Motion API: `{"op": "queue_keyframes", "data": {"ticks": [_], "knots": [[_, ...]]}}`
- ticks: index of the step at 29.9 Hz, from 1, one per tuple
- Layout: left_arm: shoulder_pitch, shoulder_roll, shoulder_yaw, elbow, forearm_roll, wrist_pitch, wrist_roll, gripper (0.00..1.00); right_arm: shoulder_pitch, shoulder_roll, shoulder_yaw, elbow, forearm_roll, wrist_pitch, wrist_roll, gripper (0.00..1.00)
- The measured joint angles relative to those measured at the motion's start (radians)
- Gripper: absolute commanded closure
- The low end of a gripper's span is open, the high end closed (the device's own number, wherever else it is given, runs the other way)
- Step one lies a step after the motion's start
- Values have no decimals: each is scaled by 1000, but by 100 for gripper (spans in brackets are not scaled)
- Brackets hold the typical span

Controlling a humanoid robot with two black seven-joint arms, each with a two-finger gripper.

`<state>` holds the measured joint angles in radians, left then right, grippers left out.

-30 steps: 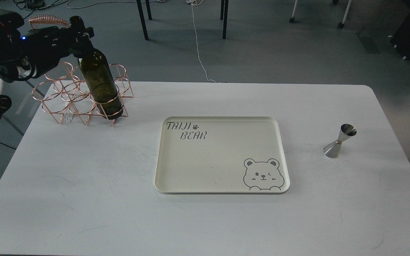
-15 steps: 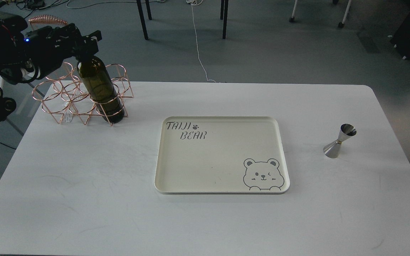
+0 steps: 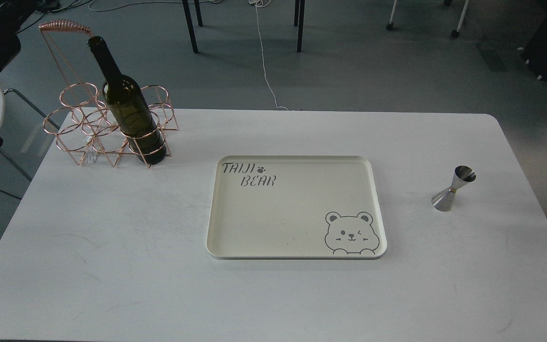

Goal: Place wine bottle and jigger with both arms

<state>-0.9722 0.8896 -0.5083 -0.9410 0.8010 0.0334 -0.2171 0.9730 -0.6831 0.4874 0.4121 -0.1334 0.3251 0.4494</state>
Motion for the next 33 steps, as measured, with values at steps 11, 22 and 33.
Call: {"op": "queue_keyframes", "data": {"ticks": [11, 22, 33], "knots": [[11, 29, 0, 75, -558, -55, -34, 2, -10, 8, 79, -82, 9, -5, 0, 1], [59, -34, 1, 273, -981, -349, -95, 2, -60, 11, 99, -95, 154, 11, -14, 1], [133, -88, -4, 347, -1191, -513, -89, 2, -101, 11, 100, -92, 336, 81, -136, 1]]}}
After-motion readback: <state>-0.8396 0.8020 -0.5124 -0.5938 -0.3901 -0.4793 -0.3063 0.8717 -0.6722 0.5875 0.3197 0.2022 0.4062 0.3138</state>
